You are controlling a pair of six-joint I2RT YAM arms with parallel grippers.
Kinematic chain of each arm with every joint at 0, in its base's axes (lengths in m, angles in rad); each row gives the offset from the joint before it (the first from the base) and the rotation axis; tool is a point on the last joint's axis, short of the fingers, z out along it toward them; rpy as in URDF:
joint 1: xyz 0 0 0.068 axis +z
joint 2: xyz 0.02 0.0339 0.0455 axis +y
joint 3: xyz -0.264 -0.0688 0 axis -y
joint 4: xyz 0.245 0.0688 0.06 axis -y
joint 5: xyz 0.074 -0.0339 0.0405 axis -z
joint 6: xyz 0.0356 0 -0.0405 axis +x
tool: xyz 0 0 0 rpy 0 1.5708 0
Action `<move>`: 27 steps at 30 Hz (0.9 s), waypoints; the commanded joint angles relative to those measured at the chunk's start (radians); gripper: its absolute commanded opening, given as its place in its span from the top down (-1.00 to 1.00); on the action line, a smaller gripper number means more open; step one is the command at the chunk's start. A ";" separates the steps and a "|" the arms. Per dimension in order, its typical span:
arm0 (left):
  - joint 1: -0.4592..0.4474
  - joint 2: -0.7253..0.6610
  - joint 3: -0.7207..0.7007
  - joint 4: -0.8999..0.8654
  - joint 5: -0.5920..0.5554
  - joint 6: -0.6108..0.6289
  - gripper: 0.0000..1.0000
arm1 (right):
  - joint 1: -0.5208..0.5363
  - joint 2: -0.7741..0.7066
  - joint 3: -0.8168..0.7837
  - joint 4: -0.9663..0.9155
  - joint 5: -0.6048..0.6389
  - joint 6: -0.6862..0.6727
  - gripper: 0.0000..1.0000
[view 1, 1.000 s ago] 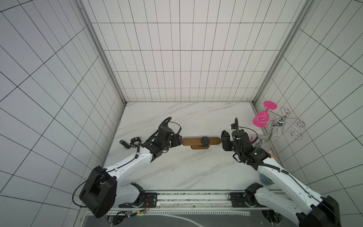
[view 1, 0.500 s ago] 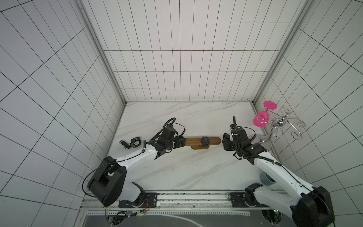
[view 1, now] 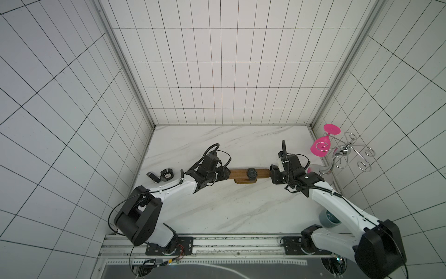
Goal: Place watch on stand
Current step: Place the watch on the stand.
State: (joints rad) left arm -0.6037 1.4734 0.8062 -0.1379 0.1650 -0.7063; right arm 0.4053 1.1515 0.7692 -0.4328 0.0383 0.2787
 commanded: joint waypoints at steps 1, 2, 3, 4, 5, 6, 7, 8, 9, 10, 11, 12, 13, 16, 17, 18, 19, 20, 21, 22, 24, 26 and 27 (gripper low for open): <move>-0.008 0.016 0.036 0.014 0.000 0.012 -0.10 | -0.008 0.011 0.113 -0.035 -0.031 -0.026 0.13; -0.010 0.018 0.039 0.012 -0.004 0.014 -0.09 | -0.007 0.017 0.118 -0.044 -0.031 -0.027 0.14; -0.011 0.020 0.040 0.011 -0.005 0.016 -0.09 | -0.005 0.021 0.119 -0.050 -0.027 -0.028 0.13; -0.013 0.021 0.042 0.011 -0.005 0.016 -0.09 | -0.003 0.023 0.121 -0.053 -0.023 -0.029 0.13; -0.015 0.024 0.042 0.011 -0.005 0.016 -0.09 | -0.002 0.025 0.123 -0.056 -0.019 -0.028 0.13; -0.017 0.025 0.044 0.011 -0.007 0.017 -0.09 | 0.000 0.027 0.121 -0.058 -0.014 -0.029 0.13; -0.017 0.027 0.045 0.011 -0.008 0.018 -0.09 | 0.001 0.028 0.123 -0.059 -0.008 -0.030 0.13; -0.018 0.029 0.046 0.007 -0.009 0.020 -0.08 | 0.005 0.031 0.125 -0.063 -0.004 -0.032 0.13; -0.019 0.031 0.048 0.005 -0.009 0.020 -0.08 | 0.007 0.032 0.125 -0.063 -0.004 -0.032 0.13; -0.019 0.031 0.048 0.006 -0.009 0.021 -0.07 | 0.008 0.034 0.126 -0.063 -0.006 -0.032 0.13; -0.021 0.031 0.049 0.006 -0.009 0.022 -0.07 | 0.012 0.037 0.128 -0.063 -0.006 -0.033 0.13; -0.021 0.033 0.050 0.004 -0.010 0.022 -0.06 | 0.016 0.040 0.131 -0.064 -0.006 -0.033 0.13; -0.023 0.031 0.050 0.004 -0.010 0.023 -0.06 | 0.022 0.044 0.135 -0.064 -0.003 -0.033 0.13; -0.025 0.031 0.052 0.002 -0.013 0.025 -0.06 | 0.039 0.058 0.147 -0.073 0.015 -0.033 0.13; -0.028 0.031 0.053 0.001 -0.013 0.026 -0.06 | 0.046 0.063 0.152 -0.076 0.018 -0.033 0.13; -0.028 0.031 0.053 0.001 -0.014 0.025 -0.06 | 0.050 0.067 0.155 -0.079 0.020 -0.032 0.13; -0.029 0.031 0.054 0.000 -0.015 0.026 -0.06 | 0.054 0.068 0.159 -0.080 0.023 -0.032 0.12; -0.031 0.031 0.054 0.001 -0.016 0.026 -0.06 | 0.059 0.072 0.162 -0.079 0.024 -0.032 0.13; -0.031 0.033 0.054 0.001 -0.018 0.025 -0.06 | 0.062 0.076 0.166 -0.080 0.025 -0.032 0.12; -0.031 0.033 0.054 0.000 -0.018 0.024 -0.05 | 0.068 0.081 0.168 -0.081 0.025 -0.030 0.12; -0.036 0.034 0.056 0.002 -0.018 0.024 -0.05 | 0.078 0.092 0.174 -0.082 0.024 -0.029 0.12; -0.038 0.036 0.057 0.001 -0.019 0.024 -0.05 | 0.086 0.100 0.177 -0.081 0.025 -0.026 0.12; -0.039 0.037 0.057 0.001 -0.019 0.024 -0.05 | 0.092 0.107 0.178 -0.082 0.027 -0.024 0.12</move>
State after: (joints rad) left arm -0.6342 1.4940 0.8322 -0.1394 0.1524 -0.6907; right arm 0.4808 1.2469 0.8394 -0.4995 0.0502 0.2607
